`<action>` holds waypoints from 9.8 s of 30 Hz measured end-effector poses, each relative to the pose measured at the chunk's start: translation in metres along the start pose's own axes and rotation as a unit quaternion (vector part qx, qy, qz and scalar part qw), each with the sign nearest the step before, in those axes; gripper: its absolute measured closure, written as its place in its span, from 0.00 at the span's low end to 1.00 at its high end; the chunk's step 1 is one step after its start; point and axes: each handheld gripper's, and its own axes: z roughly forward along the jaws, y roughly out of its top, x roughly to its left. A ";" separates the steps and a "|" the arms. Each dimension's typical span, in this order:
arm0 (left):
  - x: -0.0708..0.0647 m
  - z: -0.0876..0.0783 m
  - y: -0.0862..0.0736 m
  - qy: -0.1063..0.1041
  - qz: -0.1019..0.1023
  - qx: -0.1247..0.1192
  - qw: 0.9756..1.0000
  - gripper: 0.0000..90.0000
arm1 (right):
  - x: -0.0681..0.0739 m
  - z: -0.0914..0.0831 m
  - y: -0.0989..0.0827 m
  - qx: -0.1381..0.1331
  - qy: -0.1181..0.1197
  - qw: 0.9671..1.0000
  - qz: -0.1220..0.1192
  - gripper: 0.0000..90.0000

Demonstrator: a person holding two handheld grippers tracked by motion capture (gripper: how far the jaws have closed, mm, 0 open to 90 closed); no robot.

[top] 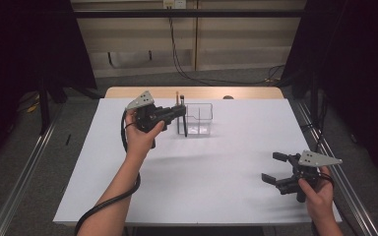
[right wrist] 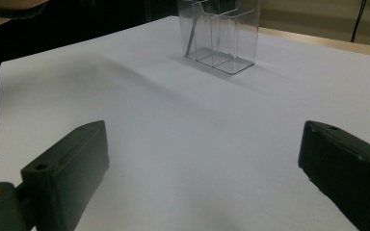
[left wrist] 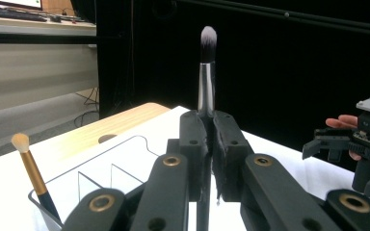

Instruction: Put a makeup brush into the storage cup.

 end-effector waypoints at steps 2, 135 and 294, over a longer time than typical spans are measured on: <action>0.001 0.001 0.001 0.001 -0.001 -0.002 1.000 0.93 | 0.000 0.000 0.000 0.000 0.002 1.000 0.000 0.04; 0.046 0.038 0.011 0.109 0.015 0.008 0.994 0.93 | 0.003 0.000 -0.001 0.008 0.002 1.000 -0.017 0.04; -0.003 -0.125 -0.075 0.068 0.026 0.008 0.997 0.00 | 0.012 -0.007 -0.005 0.008 -0.043 0.999 -0.017 0.02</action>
